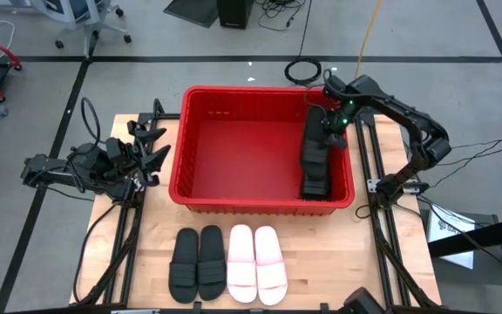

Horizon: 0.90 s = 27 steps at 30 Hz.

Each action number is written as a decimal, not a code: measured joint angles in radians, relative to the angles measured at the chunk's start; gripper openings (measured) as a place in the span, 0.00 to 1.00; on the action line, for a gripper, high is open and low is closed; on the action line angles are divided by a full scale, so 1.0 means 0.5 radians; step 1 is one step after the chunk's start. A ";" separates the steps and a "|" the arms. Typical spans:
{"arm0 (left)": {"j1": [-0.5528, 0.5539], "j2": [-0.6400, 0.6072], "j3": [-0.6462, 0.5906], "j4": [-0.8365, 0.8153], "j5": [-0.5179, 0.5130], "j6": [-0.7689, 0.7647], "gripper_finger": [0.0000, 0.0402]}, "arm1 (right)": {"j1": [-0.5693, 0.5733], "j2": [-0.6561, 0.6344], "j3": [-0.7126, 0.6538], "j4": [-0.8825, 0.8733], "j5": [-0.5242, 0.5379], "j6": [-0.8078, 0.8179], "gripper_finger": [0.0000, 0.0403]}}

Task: Pick and place slides into bin
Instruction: Put the right black slide into the red bin

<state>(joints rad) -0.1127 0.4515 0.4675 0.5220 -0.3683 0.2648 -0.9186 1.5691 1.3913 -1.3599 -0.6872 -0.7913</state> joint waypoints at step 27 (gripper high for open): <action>0.000 0.000 0.000 0.011 -0.001 0.031 0.60 | 0.068 0.001 -0.289 0.532 0.384 0.149 0.10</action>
<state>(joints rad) -0.1127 0.4515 0.4675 0.5274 -0.3687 0.2802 -0.8845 1.5696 1.2469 -1.0938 -0.4951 -0.7167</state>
